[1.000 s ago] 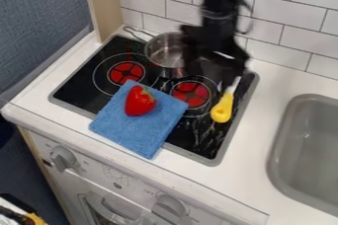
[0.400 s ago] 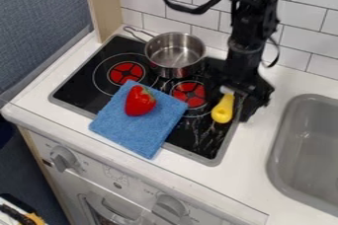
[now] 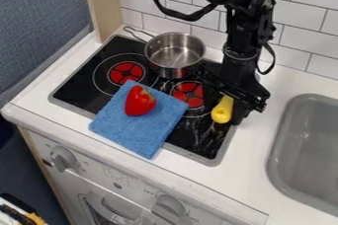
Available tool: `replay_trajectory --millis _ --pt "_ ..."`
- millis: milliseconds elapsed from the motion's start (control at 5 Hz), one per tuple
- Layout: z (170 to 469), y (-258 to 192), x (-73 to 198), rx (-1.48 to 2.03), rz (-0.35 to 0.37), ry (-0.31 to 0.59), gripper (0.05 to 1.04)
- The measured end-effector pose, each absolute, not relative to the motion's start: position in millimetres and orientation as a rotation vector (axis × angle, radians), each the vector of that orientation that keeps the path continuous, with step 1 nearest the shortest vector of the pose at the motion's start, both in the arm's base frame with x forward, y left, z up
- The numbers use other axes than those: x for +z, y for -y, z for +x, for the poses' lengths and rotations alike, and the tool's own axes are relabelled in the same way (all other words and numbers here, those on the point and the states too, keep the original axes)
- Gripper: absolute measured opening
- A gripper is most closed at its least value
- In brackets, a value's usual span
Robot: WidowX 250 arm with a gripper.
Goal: Move the knife into the right side of the burner
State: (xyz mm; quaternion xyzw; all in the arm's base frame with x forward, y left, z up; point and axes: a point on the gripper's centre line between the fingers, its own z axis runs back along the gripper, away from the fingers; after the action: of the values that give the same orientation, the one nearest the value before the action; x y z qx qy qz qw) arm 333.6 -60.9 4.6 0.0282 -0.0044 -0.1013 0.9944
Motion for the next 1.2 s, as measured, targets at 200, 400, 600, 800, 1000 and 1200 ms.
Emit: replay_trajectory --millis 200,400,600,800,1000,1200 --pt "334 61 6 -0.231 0.053 0.032 0.471" --pt "329 57 22 -0.276 0.081 0.060 0.465" --pt "319 37 68 -0.235 0.124 0.140 0.464" --pt "276 -16 92 -0.079 0.168 0.136 0.465" --pt "239 -60 80 -0.048 0.151 0.087 0.464" --pt "228 -112 49 -0.084 0.075 0.059 0.464"
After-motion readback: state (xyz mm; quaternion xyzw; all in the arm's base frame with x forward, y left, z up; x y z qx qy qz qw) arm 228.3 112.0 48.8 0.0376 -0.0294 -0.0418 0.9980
